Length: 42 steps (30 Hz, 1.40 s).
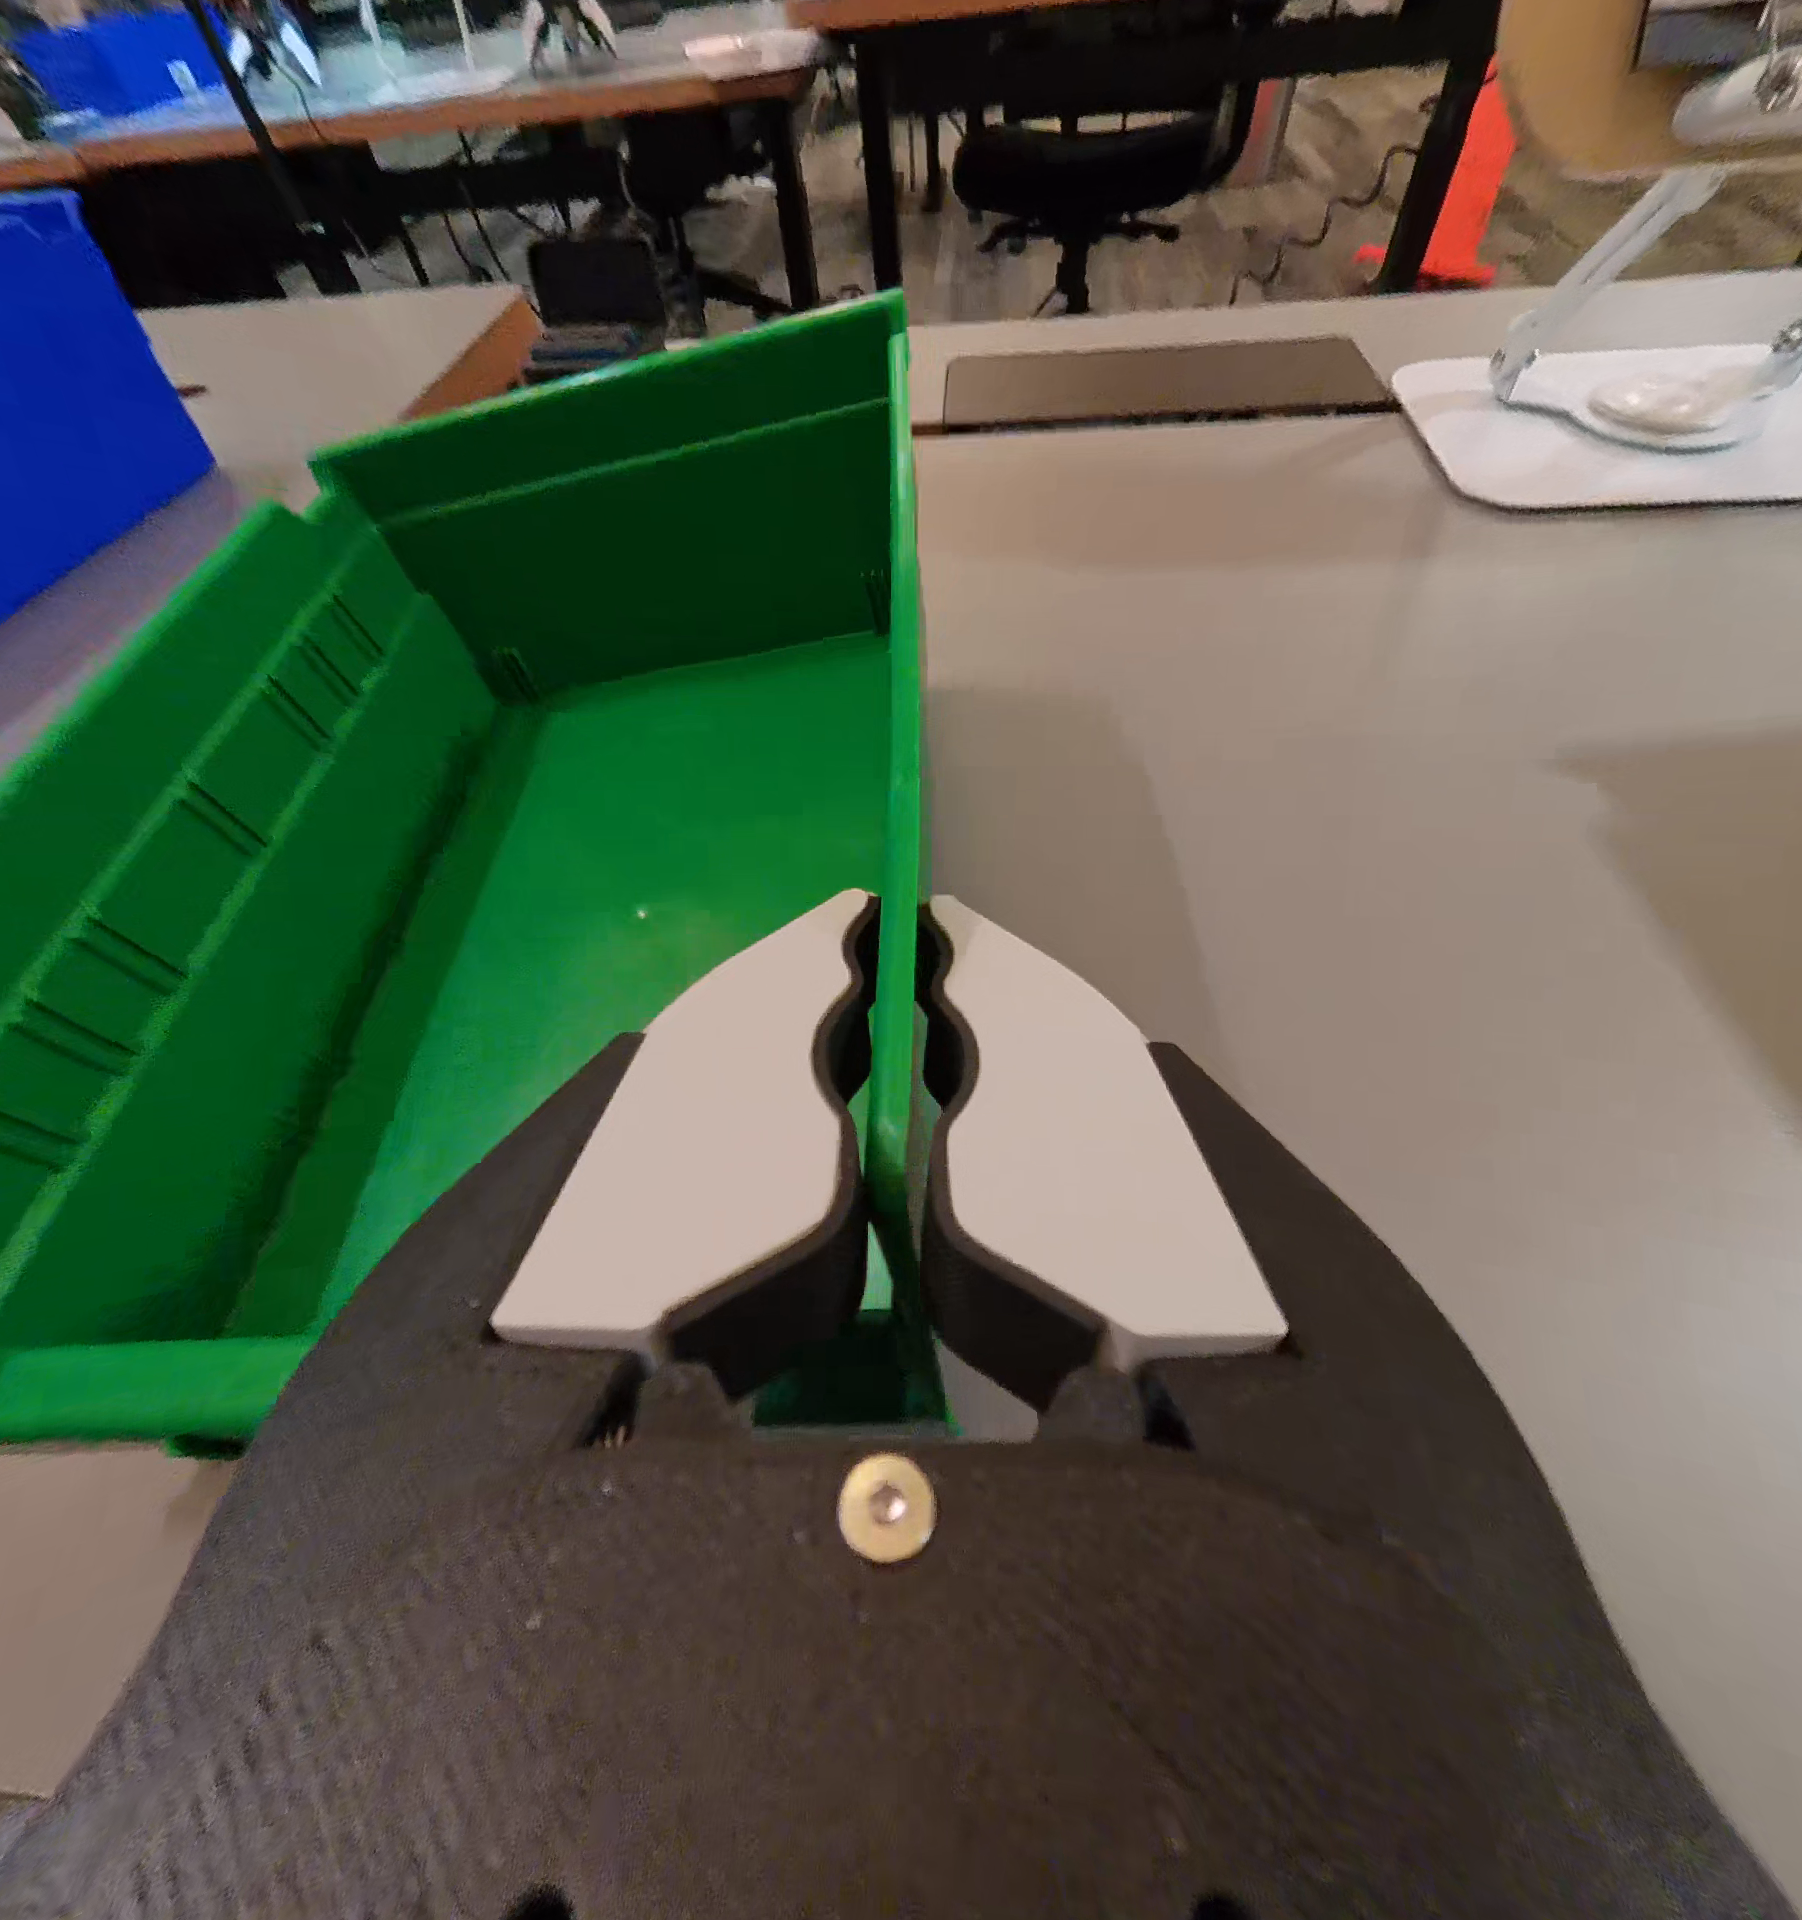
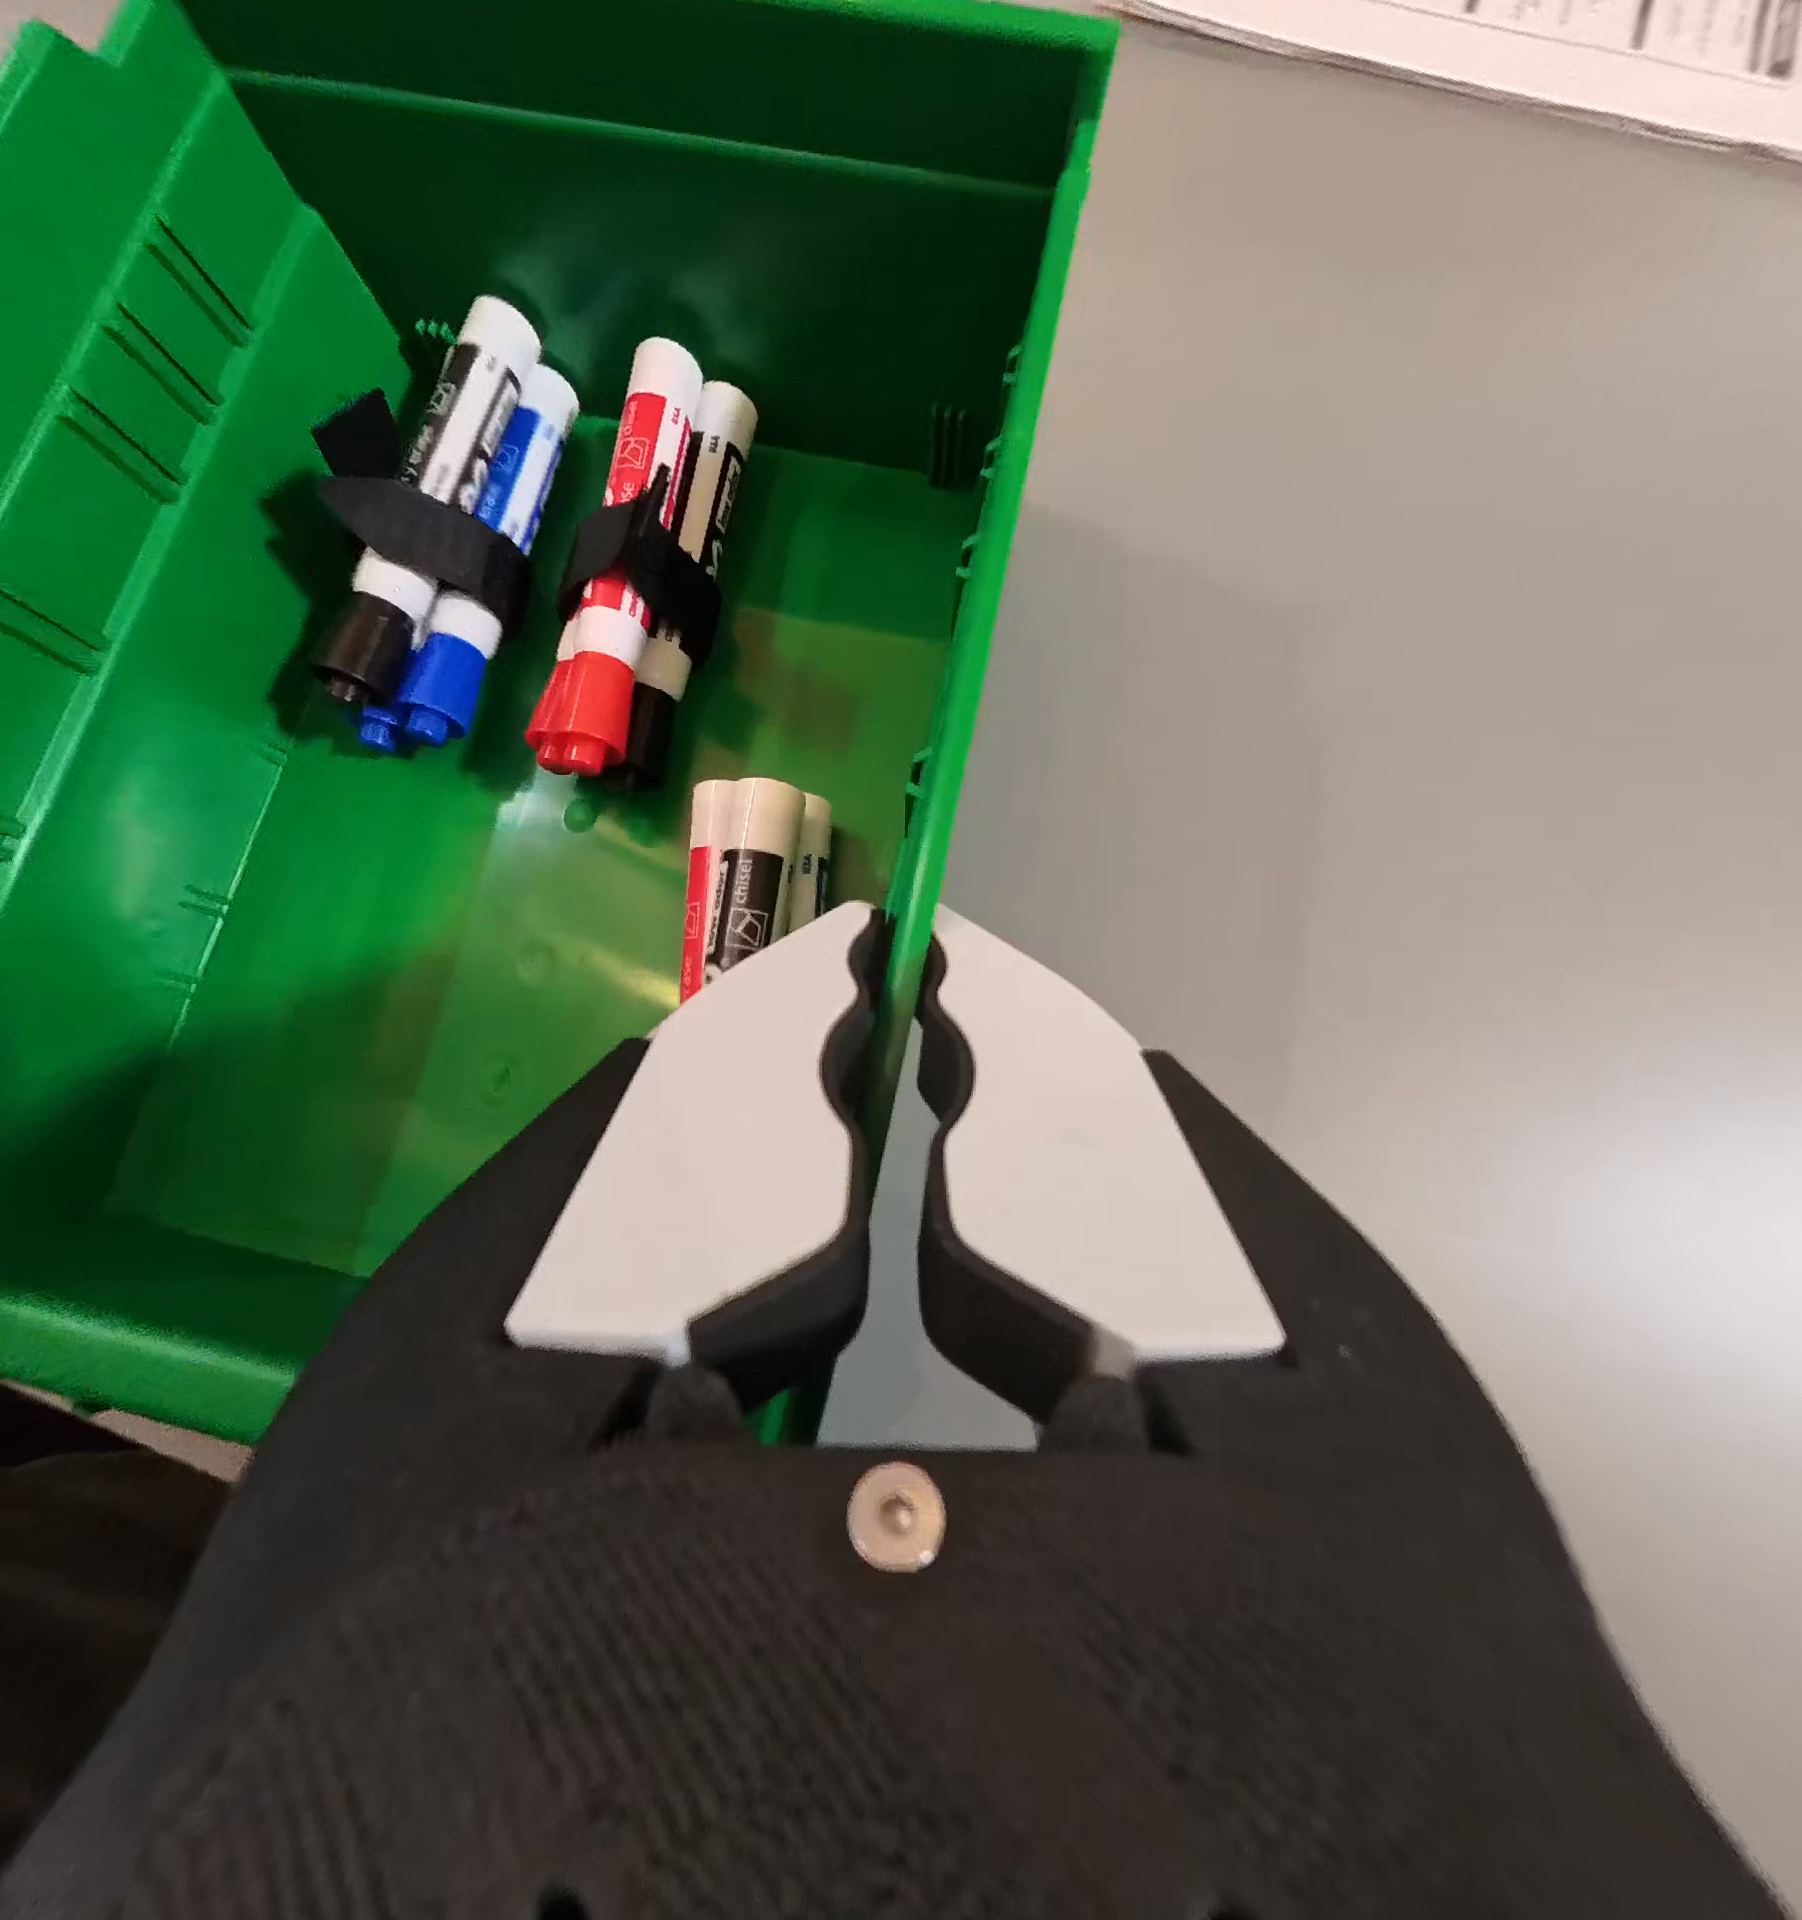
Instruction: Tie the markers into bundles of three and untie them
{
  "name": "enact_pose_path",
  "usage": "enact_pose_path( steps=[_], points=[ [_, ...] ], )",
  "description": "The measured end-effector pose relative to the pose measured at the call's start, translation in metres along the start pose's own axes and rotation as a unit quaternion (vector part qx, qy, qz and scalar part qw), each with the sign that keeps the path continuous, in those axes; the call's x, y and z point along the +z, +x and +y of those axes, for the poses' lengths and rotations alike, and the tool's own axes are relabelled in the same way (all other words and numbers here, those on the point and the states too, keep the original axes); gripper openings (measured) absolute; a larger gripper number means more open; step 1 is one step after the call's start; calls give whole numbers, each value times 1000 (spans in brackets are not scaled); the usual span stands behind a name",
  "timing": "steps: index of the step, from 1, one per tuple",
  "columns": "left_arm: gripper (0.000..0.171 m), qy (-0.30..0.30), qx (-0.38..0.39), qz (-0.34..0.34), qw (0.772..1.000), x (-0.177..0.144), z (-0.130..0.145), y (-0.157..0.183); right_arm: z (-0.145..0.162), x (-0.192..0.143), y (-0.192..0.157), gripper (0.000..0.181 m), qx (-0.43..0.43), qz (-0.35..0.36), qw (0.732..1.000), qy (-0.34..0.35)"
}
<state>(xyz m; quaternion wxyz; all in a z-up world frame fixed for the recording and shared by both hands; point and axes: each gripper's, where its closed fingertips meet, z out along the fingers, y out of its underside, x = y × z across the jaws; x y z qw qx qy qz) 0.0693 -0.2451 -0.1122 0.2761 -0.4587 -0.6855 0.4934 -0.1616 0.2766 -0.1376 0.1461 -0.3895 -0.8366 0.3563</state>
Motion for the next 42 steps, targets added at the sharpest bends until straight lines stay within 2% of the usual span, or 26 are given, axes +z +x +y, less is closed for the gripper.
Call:
enact_pose_path(
  steps=[6, 11, 22, 28, 32, 35, 39, 42],
  points=[
    [7, 23, 13, 7, 1000, -19, -21, 3, -9, 10, -37, 3, 16, -43, 999, 17],
    [7, 35, -3, 15, 999, -30, -31, -1, -21, 23, -74, 3, -16, -50, 998, 23],
    [7, 29, -16, 11, 999, -52, -43, -33, -75, 83, -175, 3, -40, -90, 995, 33],
    [6, 26, -2, -19, 999, -76, -56, -65, -108, 119, -243, 3, -58, -76, 994, 47],
    [7, 42, 1, -38, 998, -101, -76, -78, -130, 143, -297, 3, -61, -67, 994, 62],
    [7, 46, 11, -36, 998, -120, -87, -80, -144, 158, -341, 3, -60, -69, 993, 74],
    [7, 44, 14, -32, 998, -137, -93, -79, -155, 169, -402, 7, -11, -87, 992, 88],
    [6, 49, 15, -35, 998, -145, -96, -80, -153, 168, -447, 14, -31, -108, 990, 81]
  ],
)
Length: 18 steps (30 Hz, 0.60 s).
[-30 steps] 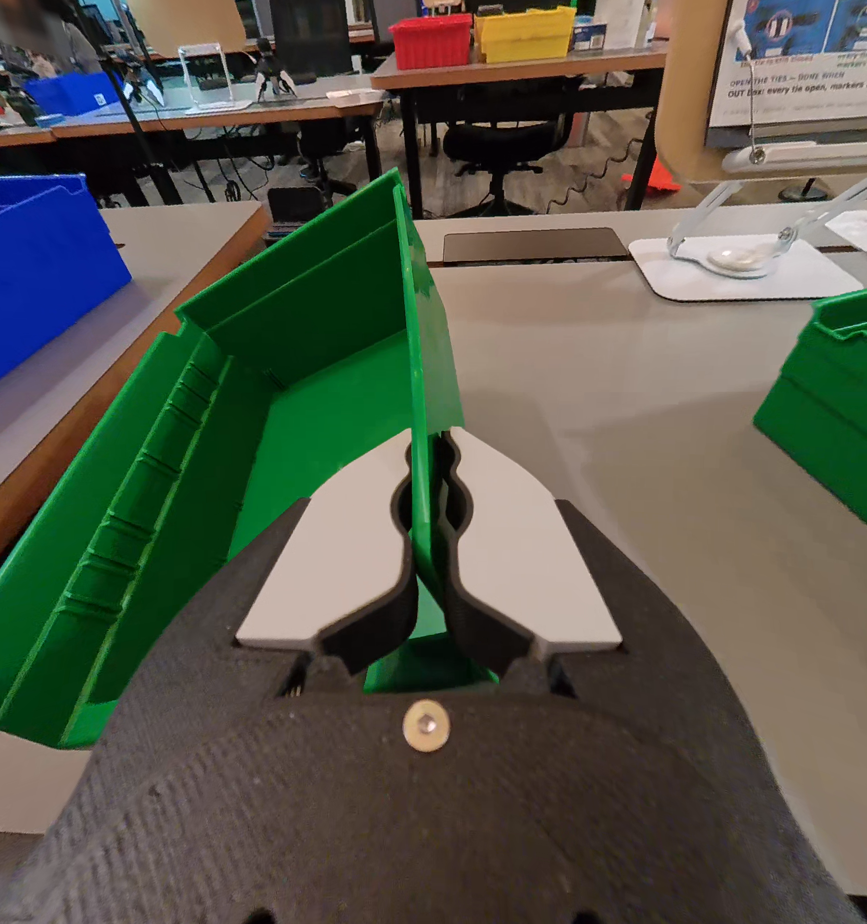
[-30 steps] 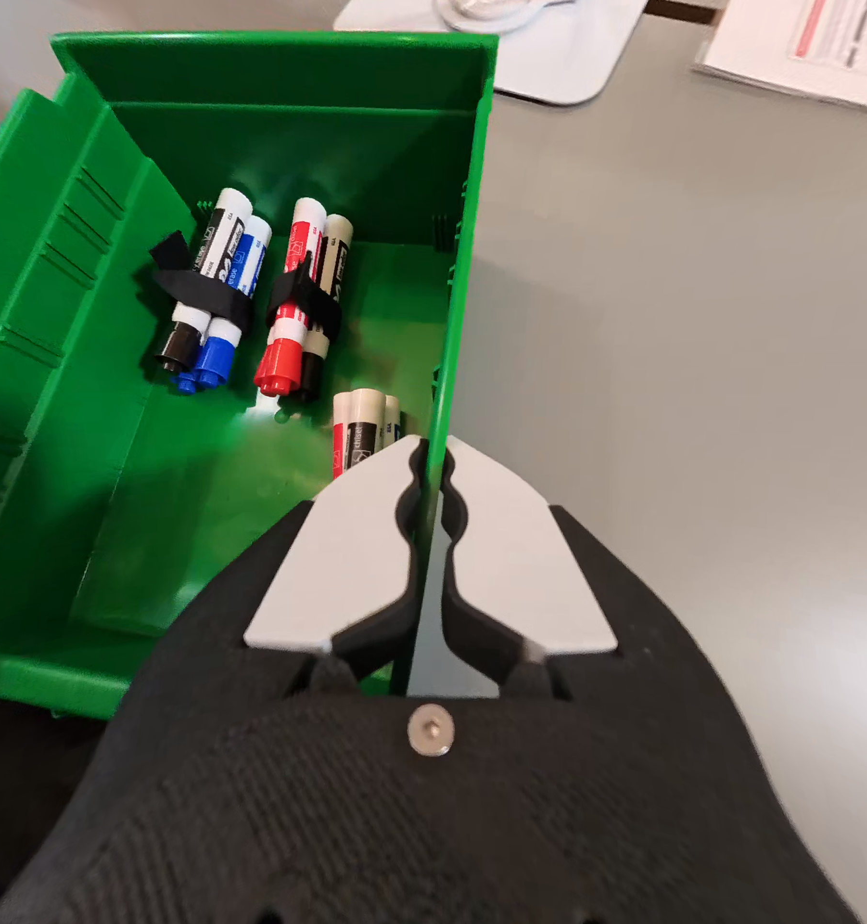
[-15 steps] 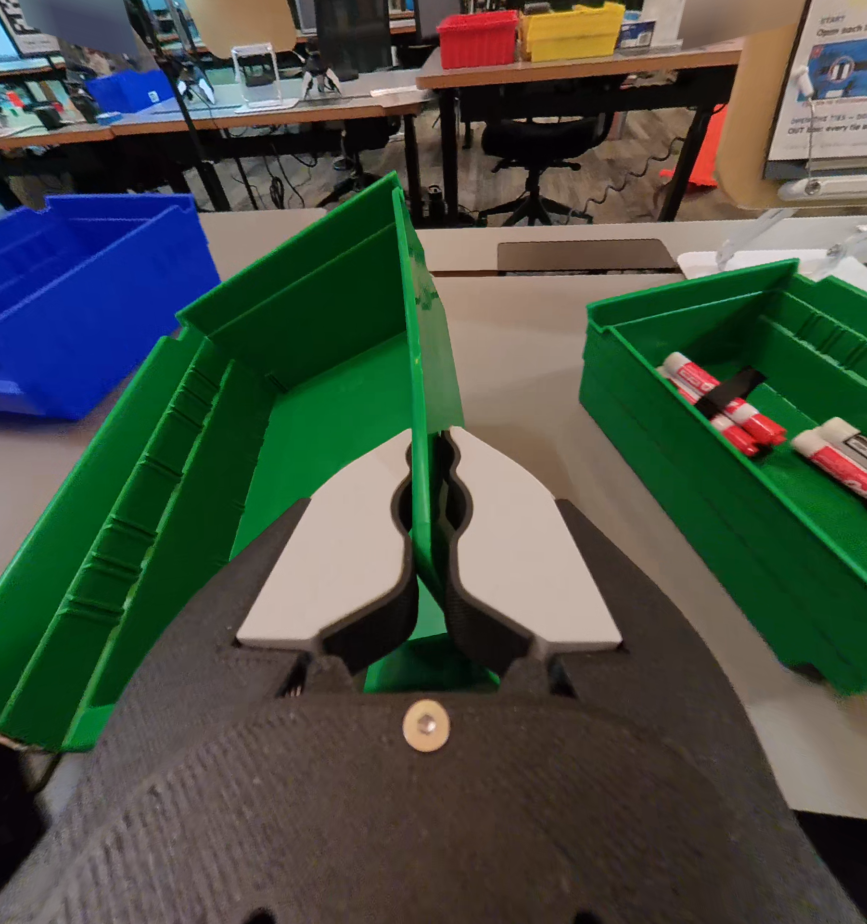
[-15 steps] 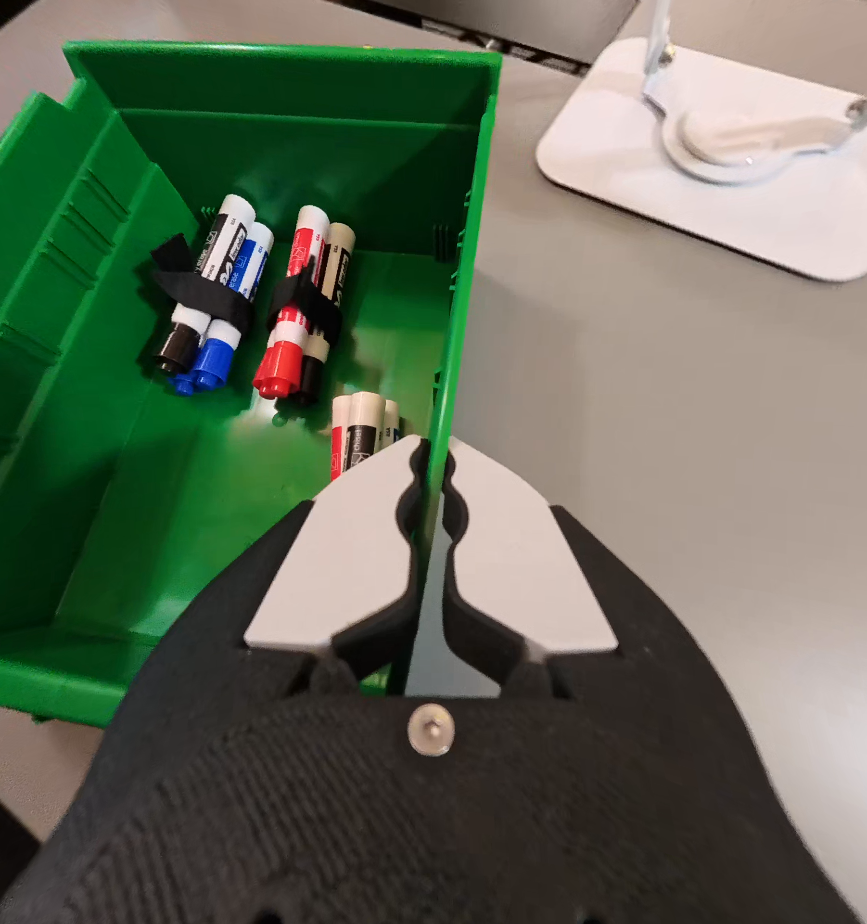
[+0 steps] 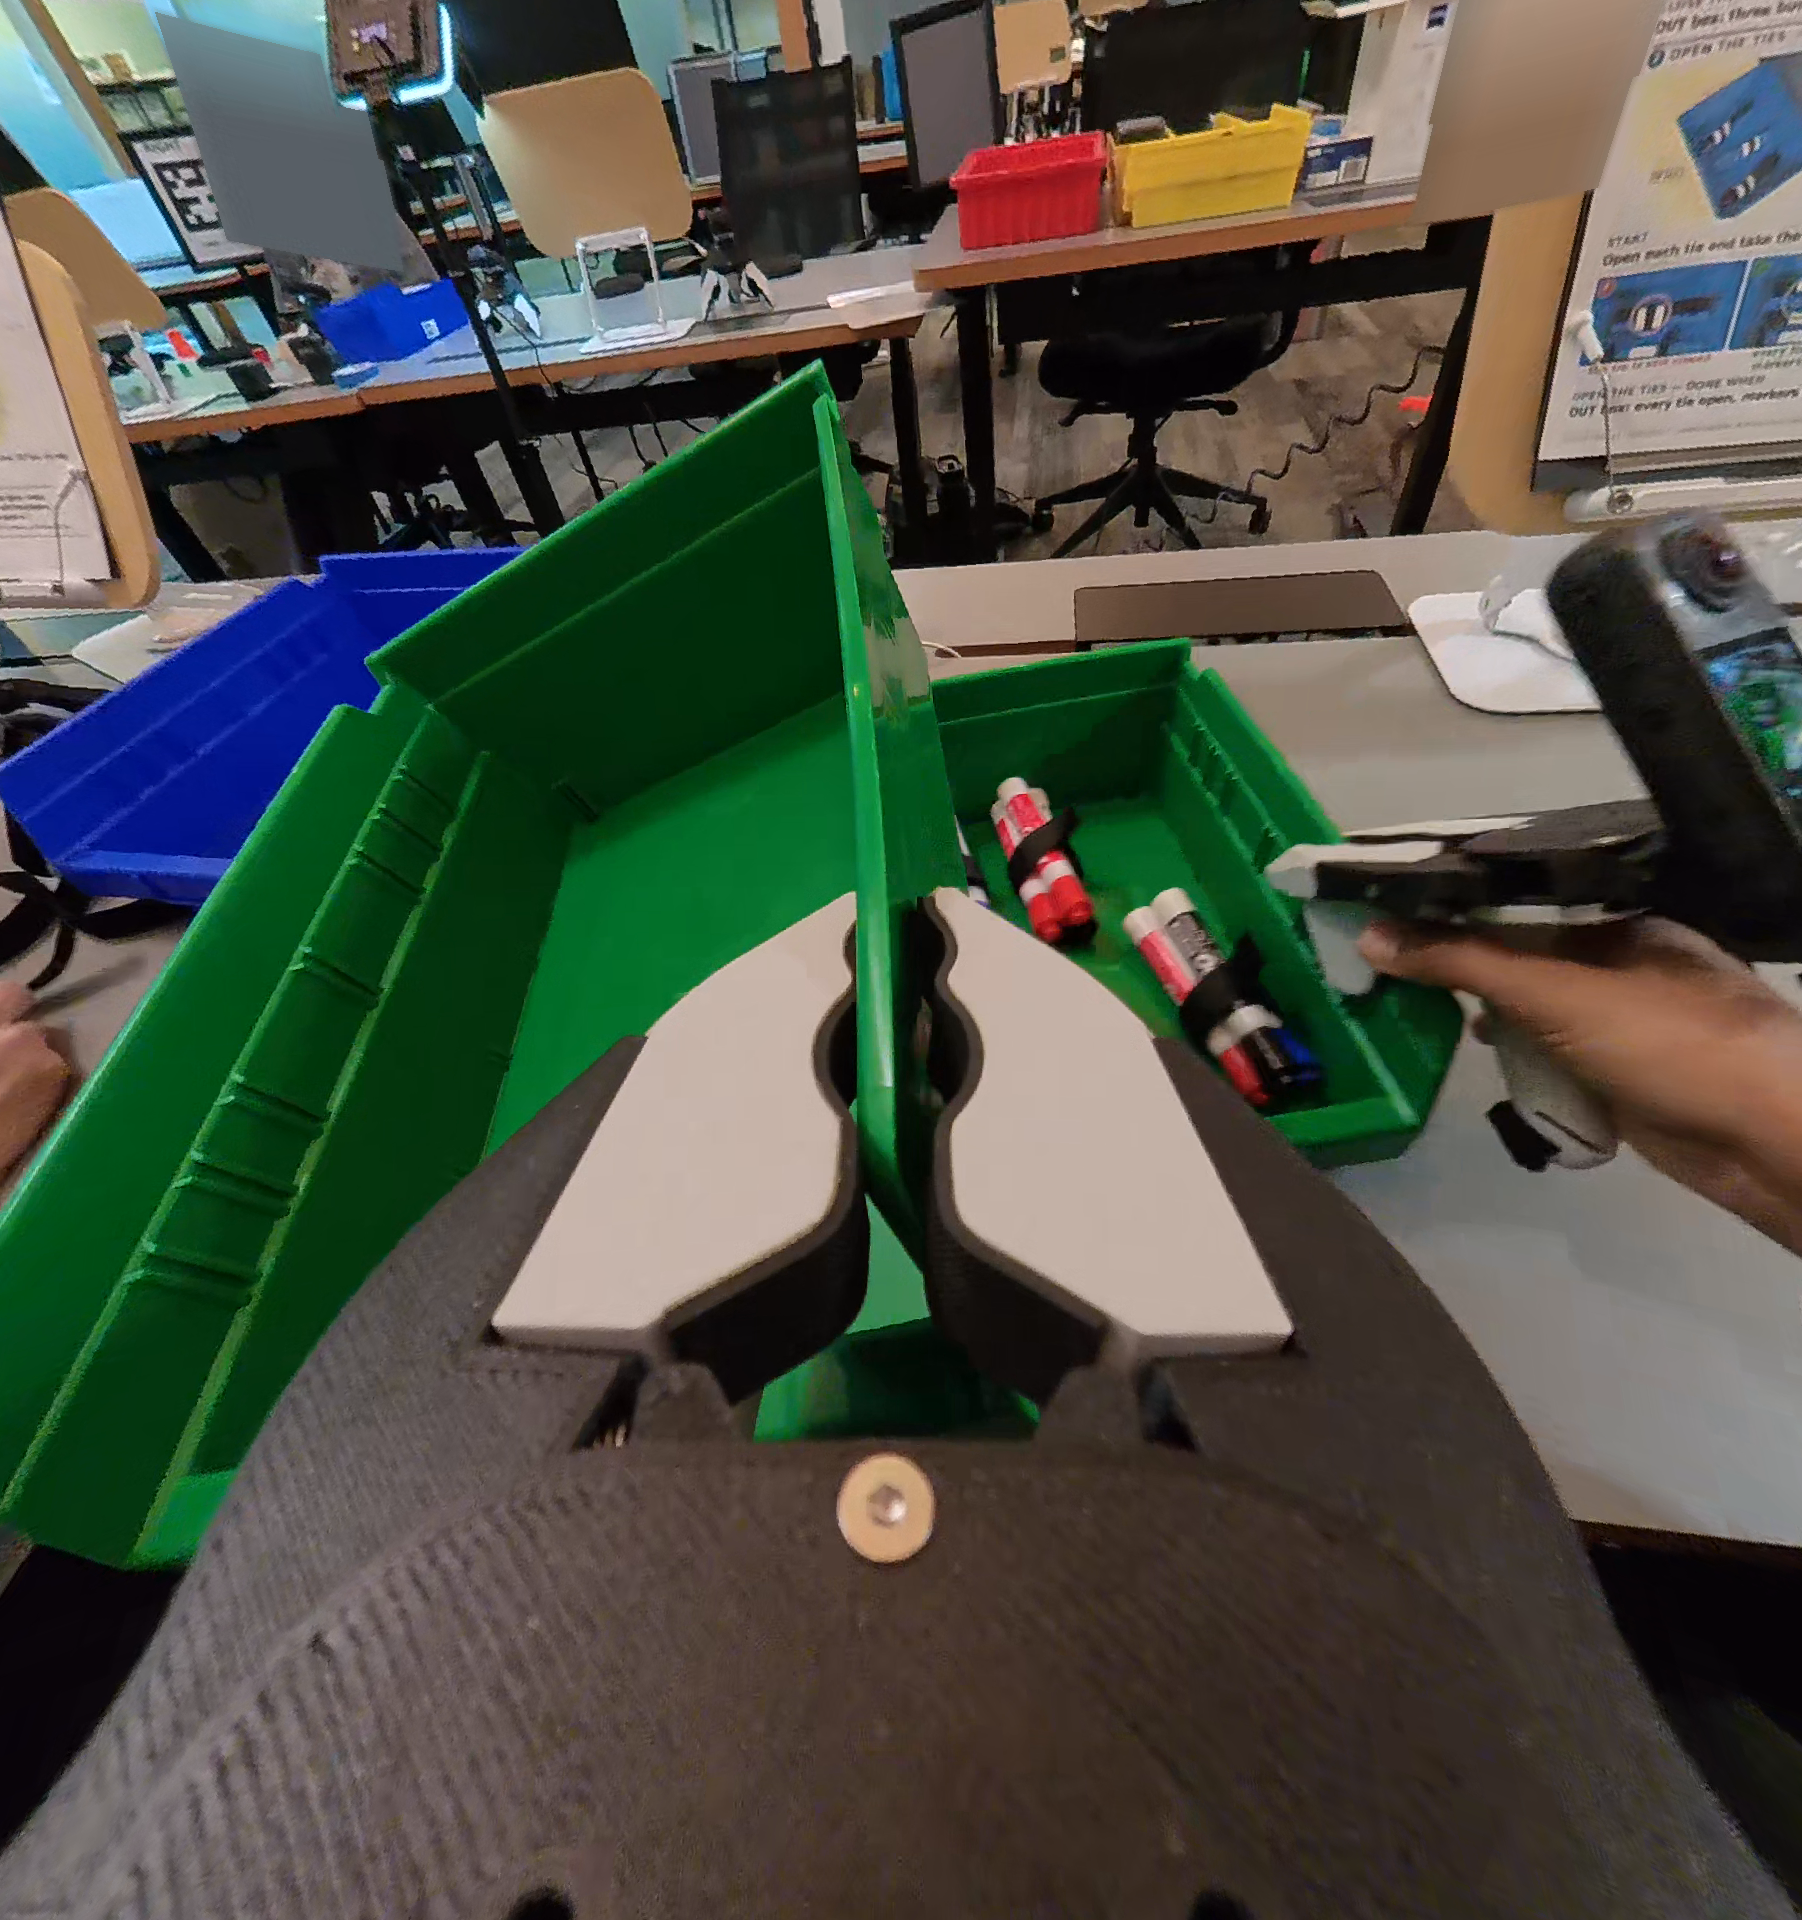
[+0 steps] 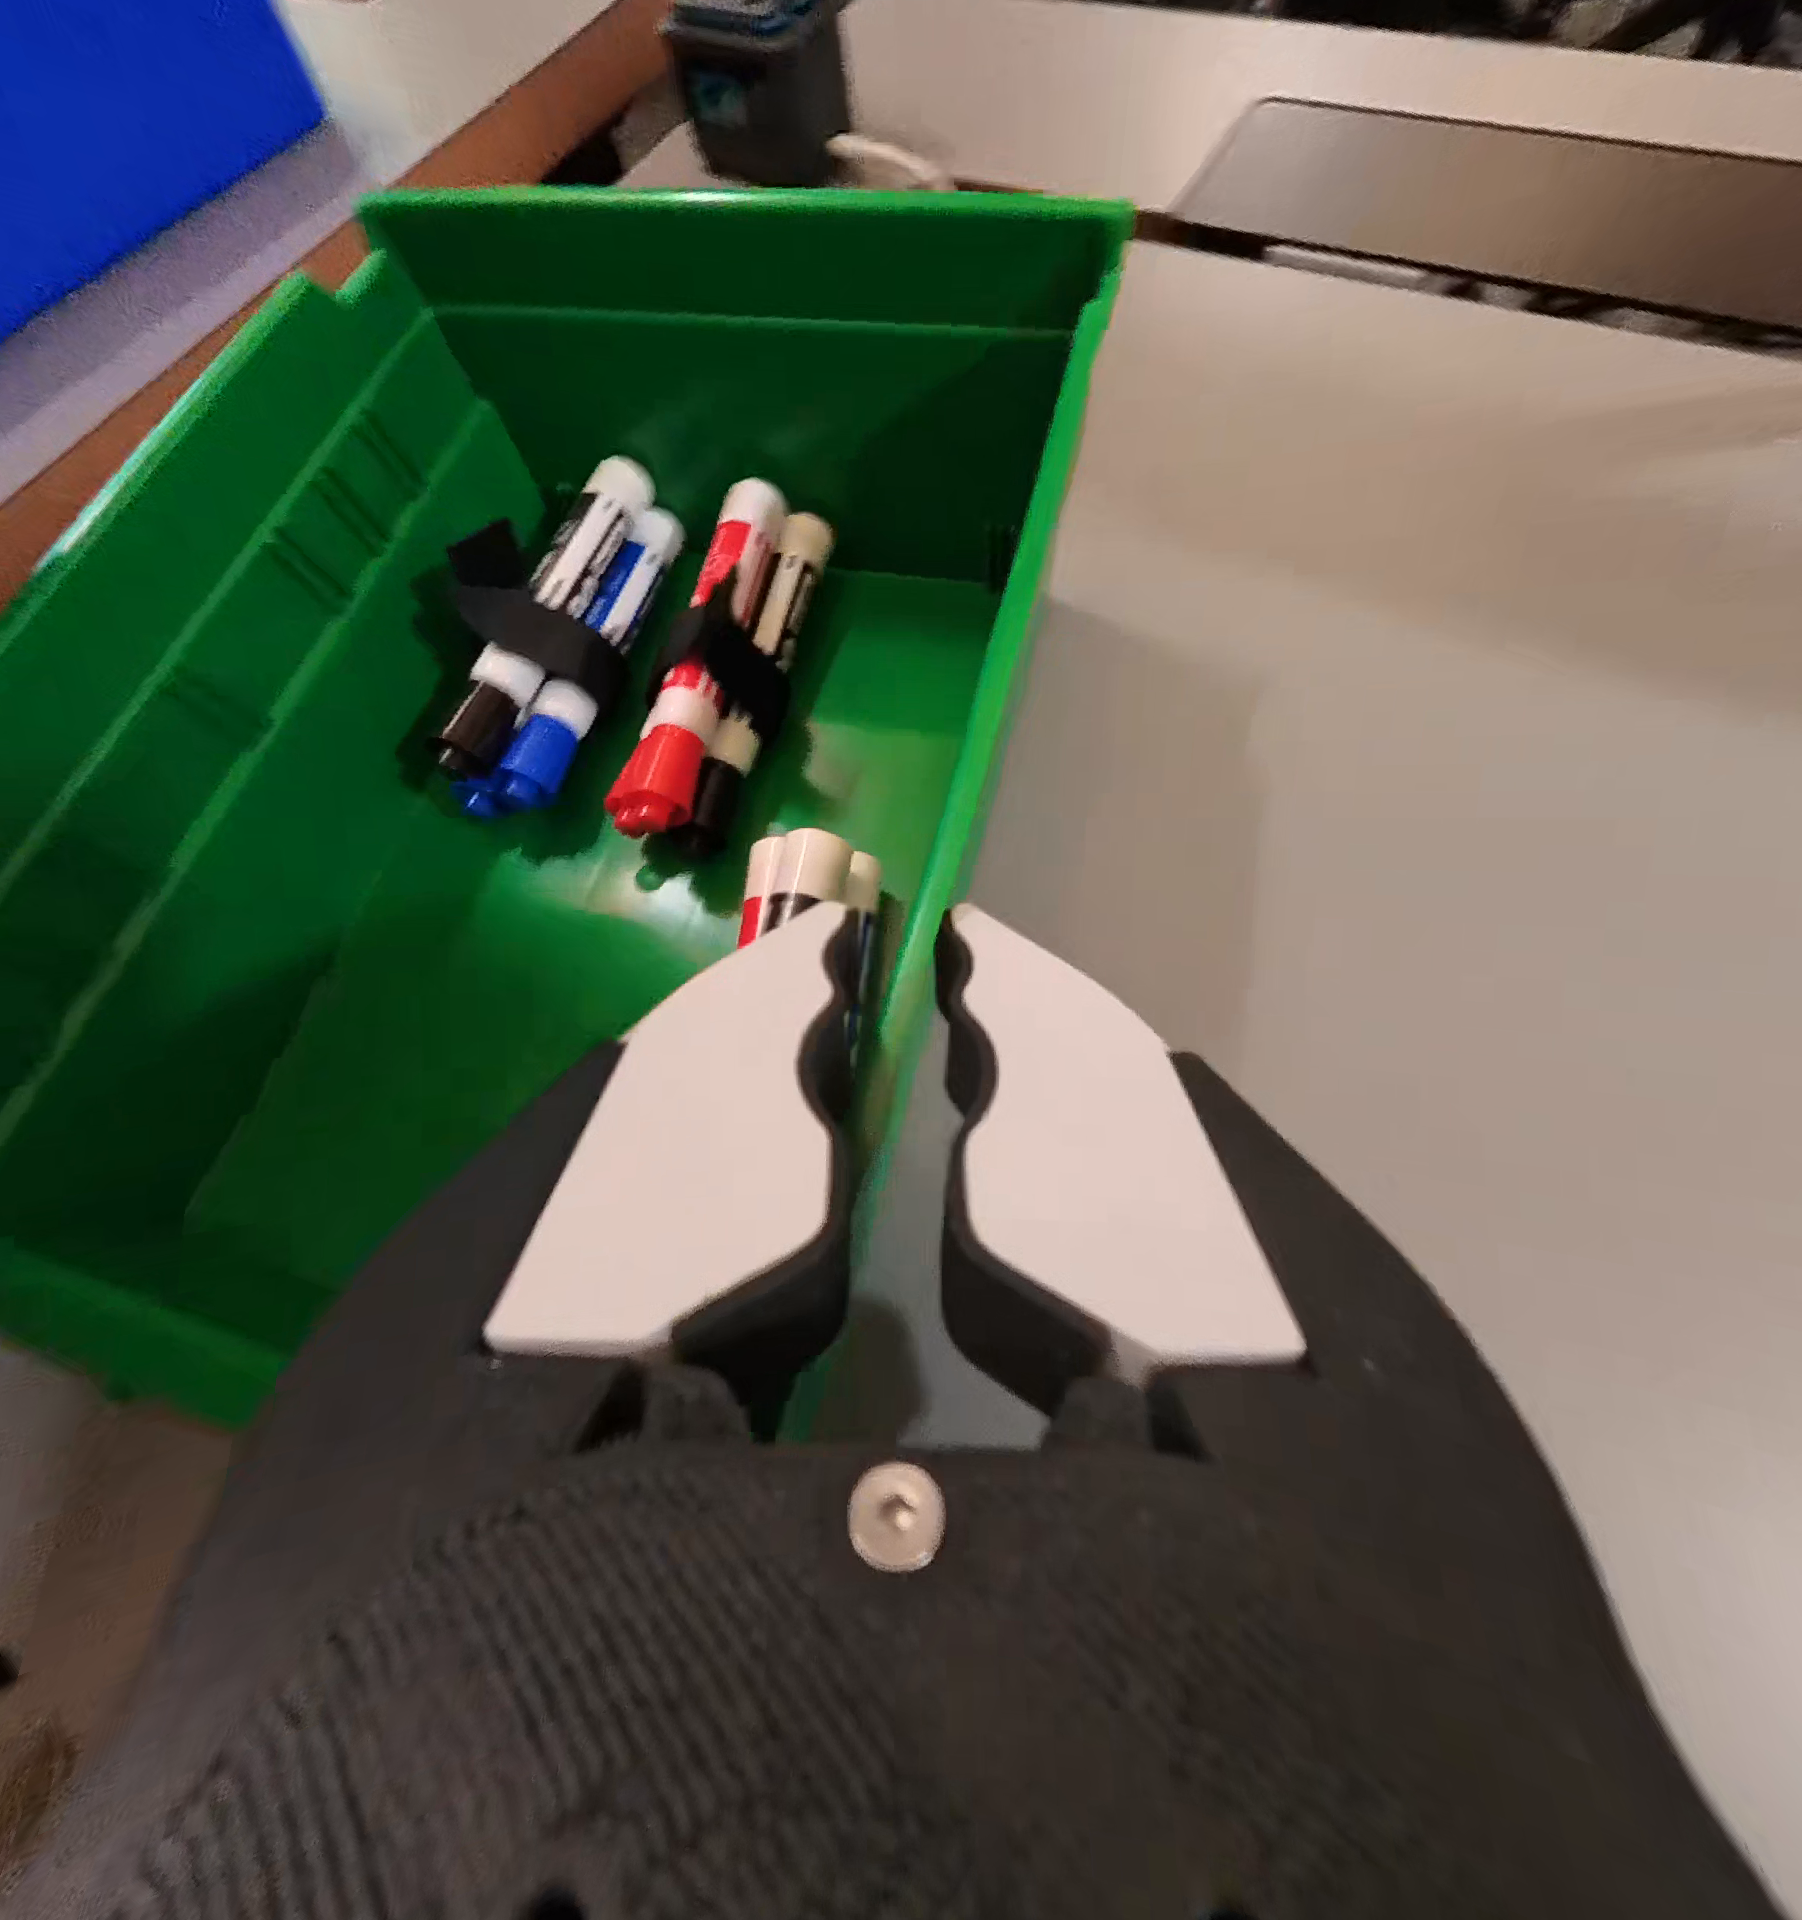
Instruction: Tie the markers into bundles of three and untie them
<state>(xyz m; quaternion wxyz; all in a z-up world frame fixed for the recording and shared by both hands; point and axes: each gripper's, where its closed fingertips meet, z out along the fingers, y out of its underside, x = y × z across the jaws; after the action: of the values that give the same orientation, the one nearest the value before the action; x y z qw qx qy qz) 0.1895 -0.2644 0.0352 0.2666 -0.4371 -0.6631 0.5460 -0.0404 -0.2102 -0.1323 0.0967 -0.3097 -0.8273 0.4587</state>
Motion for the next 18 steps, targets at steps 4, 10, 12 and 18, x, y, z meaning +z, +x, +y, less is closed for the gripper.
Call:
enact_pose_path(
  steps=[4, 10, 12, 18],
  points=[
    [7, 0, 16, -7, 1000, -6, -3, 2, -2, -12, -44, 41, -14, -80, 997, 5],
    [7, -2, 23, -5, 1000, -10, -4, 8, -8, -62, -38, 36, 66, -165, 982, 71],
    [6, -1, 25, -3, 1000, -10, -5, 11, -6, -69, -33, 30, 70, -166, 980, 81],
    [6, 6, 38, 8, 999, -11, -12, 25, 19, -56, -51, 33, 4, -141, 989, 41]
  ],
)
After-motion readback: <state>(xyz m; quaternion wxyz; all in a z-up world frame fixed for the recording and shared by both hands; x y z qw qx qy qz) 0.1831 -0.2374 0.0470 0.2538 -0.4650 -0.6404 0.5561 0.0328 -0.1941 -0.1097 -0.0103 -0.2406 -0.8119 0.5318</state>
